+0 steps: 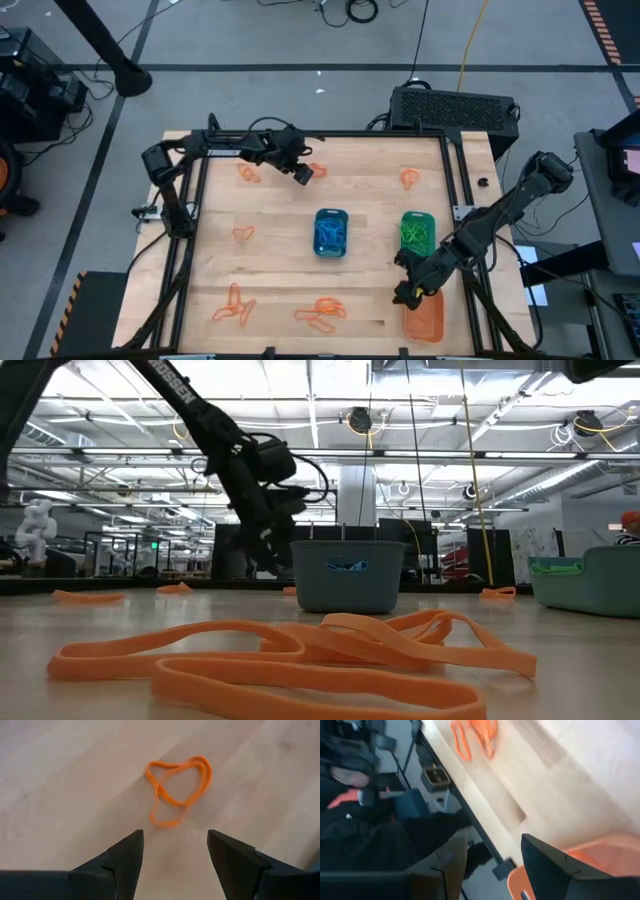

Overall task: Sort rubber bands into baskets
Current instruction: Put the orange rubberband into the orange bin

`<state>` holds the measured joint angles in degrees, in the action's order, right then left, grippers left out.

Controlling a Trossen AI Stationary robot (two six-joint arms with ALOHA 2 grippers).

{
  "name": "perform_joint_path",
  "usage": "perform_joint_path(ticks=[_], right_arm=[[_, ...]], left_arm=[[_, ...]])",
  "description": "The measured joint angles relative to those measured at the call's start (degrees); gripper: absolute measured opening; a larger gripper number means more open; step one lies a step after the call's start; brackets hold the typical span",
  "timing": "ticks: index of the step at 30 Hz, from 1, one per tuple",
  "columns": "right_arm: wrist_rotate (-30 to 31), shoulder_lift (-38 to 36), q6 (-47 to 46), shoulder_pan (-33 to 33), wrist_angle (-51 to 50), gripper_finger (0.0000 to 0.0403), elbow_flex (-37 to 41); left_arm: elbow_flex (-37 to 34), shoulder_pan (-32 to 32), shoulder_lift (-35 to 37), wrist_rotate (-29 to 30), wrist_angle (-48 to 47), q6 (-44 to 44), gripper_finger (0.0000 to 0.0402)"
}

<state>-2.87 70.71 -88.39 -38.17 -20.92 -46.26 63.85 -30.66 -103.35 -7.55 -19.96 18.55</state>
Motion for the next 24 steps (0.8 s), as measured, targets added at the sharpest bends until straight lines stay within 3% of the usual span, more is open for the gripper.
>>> perform_joint_path(ticks=[7,15,19,24], right_arm=[[1.68,-2.94,3.69,3.02,-0.3,0.0178,0.0],[1.09,-3.11,5.1,5.18,-0.42,0.0178,0.0],[1.1,-3.11,5.32,5.37,-0.47,0.0178,0.0],[1.08,-3.11,5.26,5.37,-0.83,0.0178,0.0]], left_arm=[[0.02,0.03,-3.82,4.34,3.91,-3.08,0.0226],[0.09,0.04,-7.03,4.22,6.11,-3.99,0.0222],[0.14,0.2,-7.44,4.42,6.21,-4.15,0.0189],[0.12,1.12,-7.57,4.0,6.29,-7.72,0.0115]])
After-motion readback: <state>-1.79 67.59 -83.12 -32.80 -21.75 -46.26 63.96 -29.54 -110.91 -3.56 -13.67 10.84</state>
